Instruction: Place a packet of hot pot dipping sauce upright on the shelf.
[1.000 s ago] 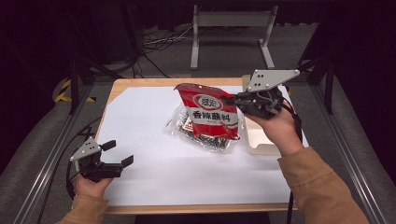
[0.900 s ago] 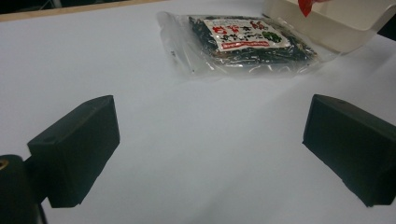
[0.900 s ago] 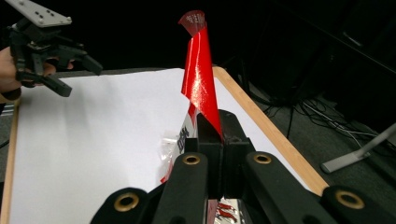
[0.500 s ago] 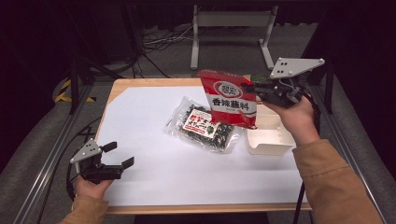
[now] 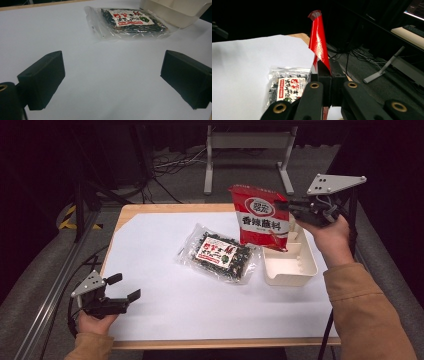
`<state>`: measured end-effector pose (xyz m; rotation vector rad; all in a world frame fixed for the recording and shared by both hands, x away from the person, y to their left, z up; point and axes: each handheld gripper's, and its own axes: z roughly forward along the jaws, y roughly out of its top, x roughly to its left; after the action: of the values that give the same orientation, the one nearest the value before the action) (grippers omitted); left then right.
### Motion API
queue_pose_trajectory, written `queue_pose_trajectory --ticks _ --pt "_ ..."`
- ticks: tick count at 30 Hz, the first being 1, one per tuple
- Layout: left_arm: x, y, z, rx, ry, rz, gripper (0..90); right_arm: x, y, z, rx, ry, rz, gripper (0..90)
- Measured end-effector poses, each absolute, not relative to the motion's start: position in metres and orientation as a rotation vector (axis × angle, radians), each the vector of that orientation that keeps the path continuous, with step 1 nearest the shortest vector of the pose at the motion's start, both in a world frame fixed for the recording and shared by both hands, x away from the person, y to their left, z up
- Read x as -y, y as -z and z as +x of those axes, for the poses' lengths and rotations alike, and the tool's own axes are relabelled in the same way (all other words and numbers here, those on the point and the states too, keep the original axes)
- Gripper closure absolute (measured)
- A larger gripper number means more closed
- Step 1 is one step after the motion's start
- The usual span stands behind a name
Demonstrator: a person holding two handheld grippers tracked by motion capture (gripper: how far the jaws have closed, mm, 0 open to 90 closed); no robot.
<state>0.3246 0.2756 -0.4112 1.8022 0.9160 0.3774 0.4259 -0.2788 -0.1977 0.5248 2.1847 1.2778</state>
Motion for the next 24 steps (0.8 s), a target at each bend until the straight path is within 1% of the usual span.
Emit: queue_pose_trajectory --ticks 12,24 --pt "-0.281 0.413 0.321 -0.940 -0.387 1.801 5.6 0.303 0.200 0.440 -2.164 -1.235 0.569 89.2" --pt "-0.287 0.414 0.312 -0.969 -0.405 1.795 5.5 0.322 0.212 0.456 -2.157 -1.215 0.607 89.2"
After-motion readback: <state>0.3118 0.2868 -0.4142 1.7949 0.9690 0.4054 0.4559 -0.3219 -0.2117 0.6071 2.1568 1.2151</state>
